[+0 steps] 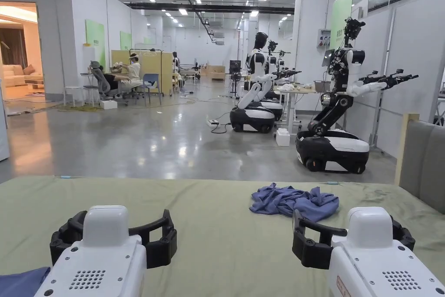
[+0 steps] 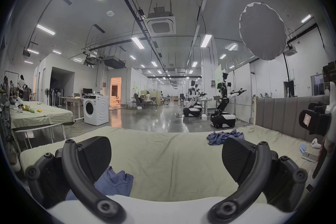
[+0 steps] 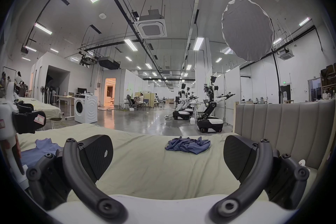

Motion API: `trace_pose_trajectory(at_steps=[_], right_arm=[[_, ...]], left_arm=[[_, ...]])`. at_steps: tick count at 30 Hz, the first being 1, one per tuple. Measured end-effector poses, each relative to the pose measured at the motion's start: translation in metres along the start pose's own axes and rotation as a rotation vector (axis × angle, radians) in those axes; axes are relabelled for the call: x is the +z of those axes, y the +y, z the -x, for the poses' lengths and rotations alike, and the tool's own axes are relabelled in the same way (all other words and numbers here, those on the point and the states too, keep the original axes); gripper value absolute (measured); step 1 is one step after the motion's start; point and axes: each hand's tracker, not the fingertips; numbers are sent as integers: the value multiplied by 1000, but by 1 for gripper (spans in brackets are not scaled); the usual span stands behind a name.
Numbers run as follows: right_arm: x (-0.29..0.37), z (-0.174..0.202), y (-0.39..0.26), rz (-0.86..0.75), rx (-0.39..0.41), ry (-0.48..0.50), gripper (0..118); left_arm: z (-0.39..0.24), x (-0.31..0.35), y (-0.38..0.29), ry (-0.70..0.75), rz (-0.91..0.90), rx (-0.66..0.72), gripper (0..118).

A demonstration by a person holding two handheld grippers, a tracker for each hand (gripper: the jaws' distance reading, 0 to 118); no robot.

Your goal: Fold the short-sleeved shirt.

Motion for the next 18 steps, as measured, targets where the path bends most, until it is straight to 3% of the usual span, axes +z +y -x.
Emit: trace_pose_trajectory(at_steps=[11,16,17,18], right_arm=[[2,4,2,20,7,13,118],[4,5,-1,32,9,26,115],[5,5,-1,29,1,22,108],[6,5,-1,21,-8,6,74]], left_arm=[[7,3,2,-59,25,70,118],[2,5,-1,-78,37,16,118],[1,7,-2,-105,23,17,118],[1,10,-2,-133,9,32,115]])
